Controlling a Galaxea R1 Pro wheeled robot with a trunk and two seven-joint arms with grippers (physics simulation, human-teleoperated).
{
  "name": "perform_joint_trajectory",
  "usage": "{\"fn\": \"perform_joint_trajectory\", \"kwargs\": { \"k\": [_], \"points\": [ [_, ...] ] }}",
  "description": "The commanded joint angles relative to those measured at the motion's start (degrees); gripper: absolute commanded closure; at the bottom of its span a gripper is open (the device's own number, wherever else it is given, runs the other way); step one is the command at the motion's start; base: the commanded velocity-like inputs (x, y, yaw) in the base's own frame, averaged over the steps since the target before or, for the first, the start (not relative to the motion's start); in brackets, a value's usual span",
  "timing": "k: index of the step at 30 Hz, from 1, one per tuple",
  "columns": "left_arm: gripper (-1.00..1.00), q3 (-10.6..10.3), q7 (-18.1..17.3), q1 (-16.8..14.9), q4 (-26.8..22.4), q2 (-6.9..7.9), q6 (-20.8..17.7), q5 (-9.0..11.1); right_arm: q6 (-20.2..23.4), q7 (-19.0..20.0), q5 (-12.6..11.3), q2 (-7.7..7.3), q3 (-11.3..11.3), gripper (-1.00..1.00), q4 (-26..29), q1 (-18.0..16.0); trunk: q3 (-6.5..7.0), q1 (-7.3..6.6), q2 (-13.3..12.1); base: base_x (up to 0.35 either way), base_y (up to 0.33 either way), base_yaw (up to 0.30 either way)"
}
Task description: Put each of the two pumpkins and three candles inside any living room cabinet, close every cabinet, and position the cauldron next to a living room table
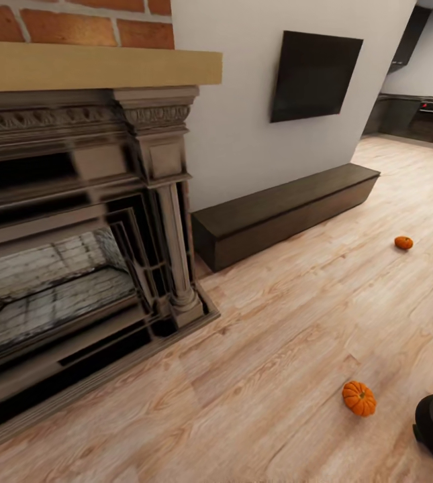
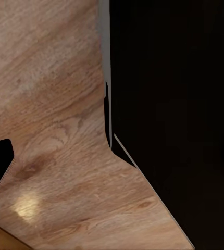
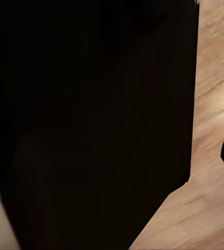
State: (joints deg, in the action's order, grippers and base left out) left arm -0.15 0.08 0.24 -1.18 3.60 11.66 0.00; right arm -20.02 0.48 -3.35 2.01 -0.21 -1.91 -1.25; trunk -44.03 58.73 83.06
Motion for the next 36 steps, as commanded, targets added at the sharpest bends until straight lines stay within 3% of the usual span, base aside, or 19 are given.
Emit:
{"fn": "perform_joint_trajectory", "kwargs": {
  "k": [1, 36],
  "points": [
    [-1.00, 0.0, 0.0, 0.0, -0.1, 0.01, 0.1, 0.0, -0.4, 0.1, -0.3, 0.01, 0.0, -1.00, -0.2, -0.1, -0.09, 0.00, 0.0, 0.000, 0.000, -0.223],
    [-1.00, 0.0, 0.0, 0.0, -0.1, 0.01, 0.1, 0.0, -0.4, 0.1, -0.8, -0.07, 0.0, -1.00, -0.3, -0.1, -1.85, 0.00, 0.0, 0.000, 0.000, -0.237]
  ]
}}
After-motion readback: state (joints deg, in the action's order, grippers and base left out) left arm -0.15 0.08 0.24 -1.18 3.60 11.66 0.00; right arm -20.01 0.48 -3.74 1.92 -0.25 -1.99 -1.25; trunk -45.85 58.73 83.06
